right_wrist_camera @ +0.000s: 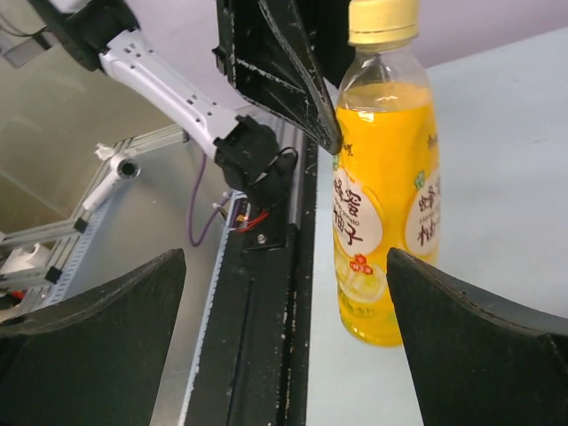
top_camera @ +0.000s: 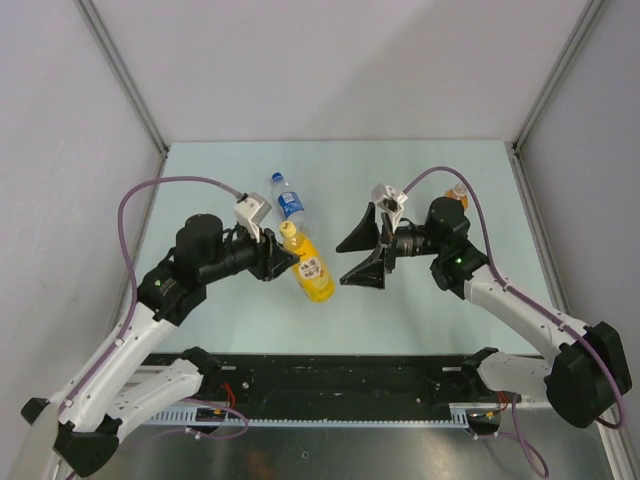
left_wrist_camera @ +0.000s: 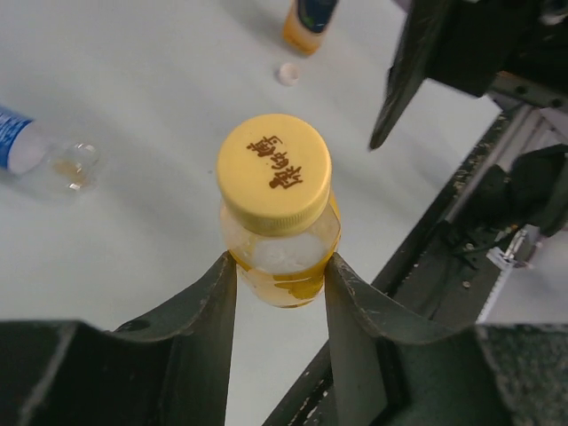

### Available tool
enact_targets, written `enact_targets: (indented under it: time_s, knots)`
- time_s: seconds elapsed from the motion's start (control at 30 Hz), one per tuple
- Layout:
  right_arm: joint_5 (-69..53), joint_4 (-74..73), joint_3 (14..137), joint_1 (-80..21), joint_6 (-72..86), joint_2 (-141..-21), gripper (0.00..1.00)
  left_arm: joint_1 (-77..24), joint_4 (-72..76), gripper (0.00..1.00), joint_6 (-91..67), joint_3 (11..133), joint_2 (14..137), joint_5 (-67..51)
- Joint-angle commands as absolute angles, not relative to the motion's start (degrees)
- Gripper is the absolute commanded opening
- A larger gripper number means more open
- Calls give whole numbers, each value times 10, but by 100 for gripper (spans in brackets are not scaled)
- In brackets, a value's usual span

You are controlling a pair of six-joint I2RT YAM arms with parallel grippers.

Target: Unscrew the bottle caps

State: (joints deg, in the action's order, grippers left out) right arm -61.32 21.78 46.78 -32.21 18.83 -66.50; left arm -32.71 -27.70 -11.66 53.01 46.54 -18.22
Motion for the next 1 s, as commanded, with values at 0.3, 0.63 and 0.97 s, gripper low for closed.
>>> enact_targets:
  time_s: [0.3,0.63,0.97]
  knots:
    - [-581,288,501,-387,210,-722,99,-332,-235,39,-134,591,476,-339]
    - [-569,310,521,-418,226,-759,96,-354,-219,39,-137,590,489,-338]
    - [-575,310,533,-419,235,-771,70,-357,-217,76,-134,580,469,-305]
